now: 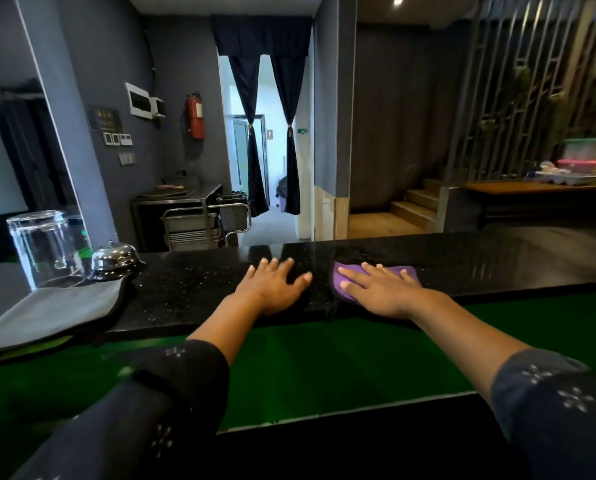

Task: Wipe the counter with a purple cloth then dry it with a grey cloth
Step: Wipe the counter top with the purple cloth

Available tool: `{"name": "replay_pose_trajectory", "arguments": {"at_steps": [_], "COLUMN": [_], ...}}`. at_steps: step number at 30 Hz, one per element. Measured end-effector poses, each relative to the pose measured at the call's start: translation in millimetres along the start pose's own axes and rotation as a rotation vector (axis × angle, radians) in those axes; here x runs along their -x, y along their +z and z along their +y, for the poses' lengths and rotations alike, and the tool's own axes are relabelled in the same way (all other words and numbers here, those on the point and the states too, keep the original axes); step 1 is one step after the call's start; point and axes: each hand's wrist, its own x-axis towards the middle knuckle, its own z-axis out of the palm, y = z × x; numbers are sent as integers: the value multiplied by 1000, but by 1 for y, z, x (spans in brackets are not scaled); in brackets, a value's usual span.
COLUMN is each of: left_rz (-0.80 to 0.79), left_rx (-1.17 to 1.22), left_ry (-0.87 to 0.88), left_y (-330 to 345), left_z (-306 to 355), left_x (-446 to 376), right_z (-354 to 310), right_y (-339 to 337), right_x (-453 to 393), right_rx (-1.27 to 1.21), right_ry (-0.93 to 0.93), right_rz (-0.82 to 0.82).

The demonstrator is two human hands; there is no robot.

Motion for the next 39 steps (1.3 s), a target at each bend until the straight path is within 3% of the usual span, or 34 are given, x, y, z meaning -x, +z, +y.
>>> {"name": "replay_pose_trajectory", "arguments": {"at_steps": [5, 10, 21, 31, 39], "left_rz": [-57, -50, -40, -28, -54], "left_rx": [-69, -95, -110, -136, -91], "left_ry": [5, -7, -18, -30, -56], "left_y": [11, 12, 9, 15, 11], "left_z": [-1, -2, 4, 1, 5], "left_x": [-7, -10, -10, -17, -13], "right_z": [36, 27, 61, 67, -13], "right_y": [-14, -18, -15, -26, -6], "right_x": [-24, -47, -2, -55, -50], "right_rx": [-1, -2, -25, -7, 11], "right_ry": [122, 187, 25, 217, -84], "right_rz": [12, 54, -6, 20, -8]}}
